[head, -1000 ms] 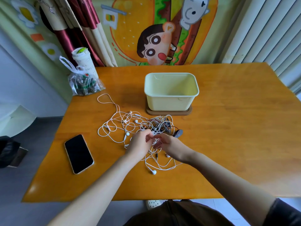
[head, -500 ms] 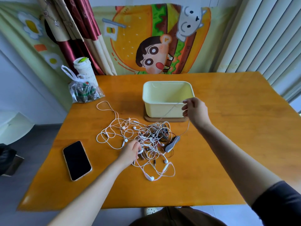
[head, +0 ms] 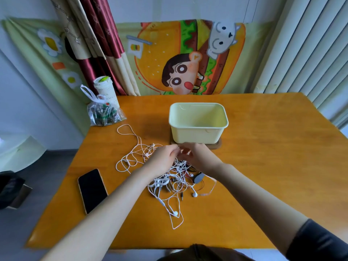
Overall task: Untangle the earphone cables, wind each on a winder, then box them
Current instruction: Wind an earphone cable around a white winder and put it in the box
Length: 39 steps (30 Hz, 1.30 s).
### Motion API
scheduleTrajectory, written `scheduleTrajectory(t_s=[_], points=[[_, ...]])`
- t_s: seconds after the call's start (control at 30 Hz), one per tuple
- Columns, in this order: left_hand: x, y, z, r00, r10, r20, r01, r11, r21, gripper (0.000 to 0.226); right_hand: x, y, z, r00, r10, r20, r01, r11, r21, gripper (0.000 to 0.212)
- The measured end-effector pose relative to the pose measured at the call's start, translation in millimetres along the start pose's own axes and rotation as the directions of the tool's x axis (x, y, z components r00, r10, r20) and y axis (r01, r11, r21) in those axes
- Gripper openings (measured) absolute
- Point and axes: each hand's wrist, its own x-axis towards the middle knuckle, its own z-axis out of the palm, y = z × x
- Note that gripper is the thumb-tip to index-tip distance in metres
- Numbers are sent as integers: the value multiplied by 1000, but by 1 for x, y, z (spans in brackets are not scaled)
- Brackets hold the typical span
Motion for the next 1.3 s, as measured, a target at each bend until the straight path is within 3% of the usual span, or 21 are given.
scheduleTrajectory(t_s=[0.23,0.3,0.4,0.5,0.63,0.7,0.77,0.87,0.93,1.0,1.1,1.3], points=[[-8,-10,3,999,-27,32,29,997,-67,31,-6,-8,-5,999,23,-36,-24,1000,-15,13],[-10,-16,4,998,-53,19,55,991,-120,31,-6,-3,-8,989,89,-120,-89,996,4,13],[-15,-32,5,992,-124,33,127,983,-130,30,-3,19,-22,929,284,-238,-268,959,96,16],[-22,-48,10,977,-203,64,209,972,-110,30,-7,50,-35,850,463,-253,-443,887,135,20],[-31,-56,17,950,-266,164,277,960,-48,29,-21,81,-28,764,581,-281,-565,812,143,25],[-31,-54,17,957,-255,140,265,963,-51,28,-26,86,-23,748,607,-267,-597,792,127,21],[-25,-45,13,974,-210,84,216,975,-62,26,-26,78,-19,774,596,-212,-590,801,101,29],[-12,-21,7,992,-119,44,122,990,-74,23,-19,42,-13,921,381,-81,-375,924,79,48],[-5,-3,4,998,-62,30,65,993,-97,22,-14,14,-6,986,168,17,-169,983,68,41],[1,10,0,999,-33,6,33,993,-116,21,-11,-3,0,997,67,38,-70,995,75,23],[5,17,-10,999,-18,-41,12,991,-131,19,-11,-13,-9,996,86,37,-92,978,187,6],[0,14,-21,993,-10,-121,1,997,-72,13,-8,-26,-24,990,101,99,-133,904,406,16]])
